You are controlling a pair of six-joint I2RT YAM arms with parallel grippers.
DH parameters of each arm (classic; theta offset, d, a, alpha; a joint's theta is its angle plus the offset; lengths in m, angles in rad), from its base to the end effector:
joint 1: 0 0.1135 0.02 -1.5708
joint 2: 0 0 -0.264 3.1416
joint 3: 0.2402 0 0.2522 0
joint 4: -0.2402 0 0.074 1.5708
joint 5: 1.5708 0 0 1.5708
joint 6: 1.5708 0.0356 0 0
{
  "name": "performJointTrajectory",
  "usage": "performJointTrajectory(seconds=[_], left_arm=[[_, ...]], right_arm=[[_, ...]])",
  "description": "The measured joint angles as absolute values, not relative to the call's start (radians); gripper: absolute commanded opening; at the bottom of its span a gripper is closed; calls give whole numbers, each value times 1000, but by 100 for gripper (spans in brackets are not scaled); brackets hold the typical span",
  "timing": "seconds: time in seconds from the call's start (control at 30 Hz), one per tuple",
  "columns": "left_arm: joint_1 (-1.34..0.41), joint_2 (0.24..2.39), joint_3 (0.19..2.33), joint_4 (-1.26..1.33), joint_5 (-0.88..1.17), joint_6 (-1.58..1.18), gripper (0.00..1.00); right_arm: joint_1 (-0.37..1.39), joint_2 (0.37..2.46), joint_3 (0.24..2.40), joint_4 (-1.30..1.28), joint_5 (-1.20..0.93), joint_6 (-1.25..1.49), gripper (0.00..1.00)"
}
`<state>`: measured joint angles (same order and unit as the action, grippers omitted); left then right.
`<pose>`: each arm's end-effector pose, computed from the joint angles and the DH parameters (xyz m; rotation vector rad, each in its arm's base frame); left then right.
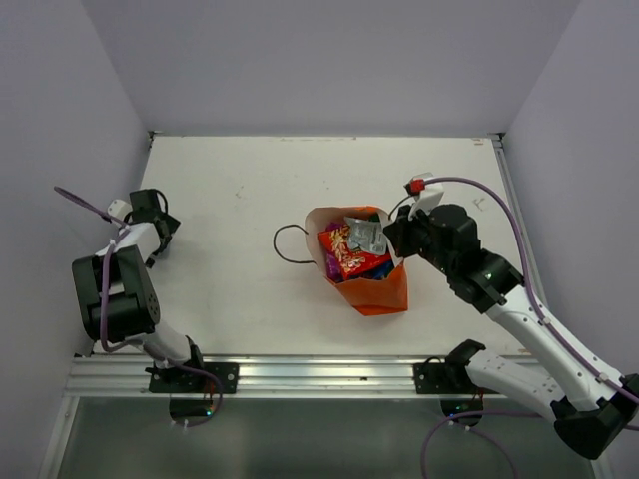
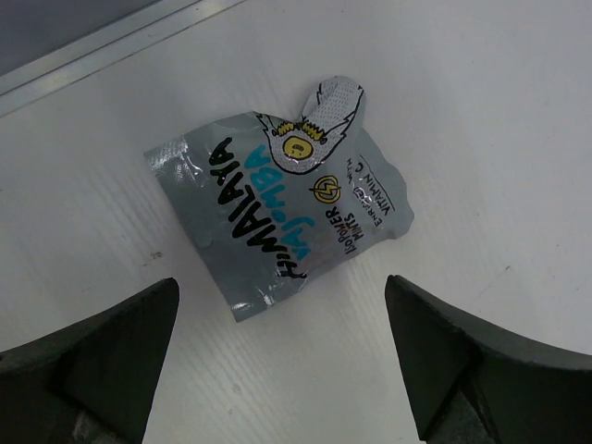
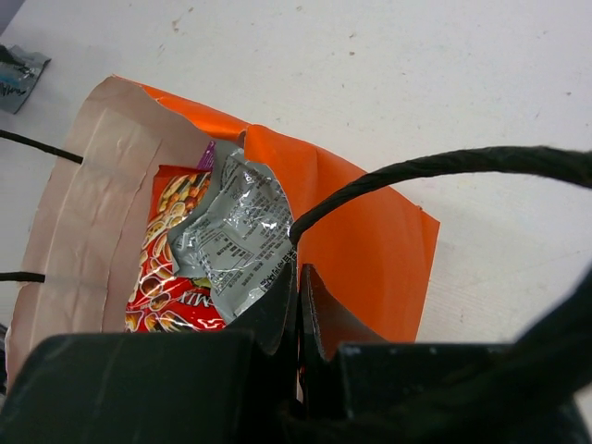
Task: Place the snacks into the paper bag
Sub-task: Adjust the snack at the center of the board.
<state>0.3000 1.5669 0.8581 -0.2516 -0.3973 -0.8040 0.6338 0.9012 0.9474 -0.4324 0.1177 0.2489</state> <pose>0.2875 0.1034 0.1761 -1.4130 1.9989 0.2843 0.1631 0.1147 0.3506 -0.3019 1.9601 0.4640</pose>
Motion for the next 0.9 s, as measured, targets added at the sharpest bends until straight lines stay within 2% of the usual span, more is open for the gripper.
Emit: performJointTrajectory(seconds=[0.4,0.67,0.9], left_arm=[[327,1753,989,-247,-402,-863,92],[329,1834,1084,-252,-393,-853,78],[312,1885,1150,-268,-371,-773,75]], right_arm=[[634,870,927,-429,112,249,0],[634,866,927,-431,113,247,0],[634,861,925,-434,116,244,0]])
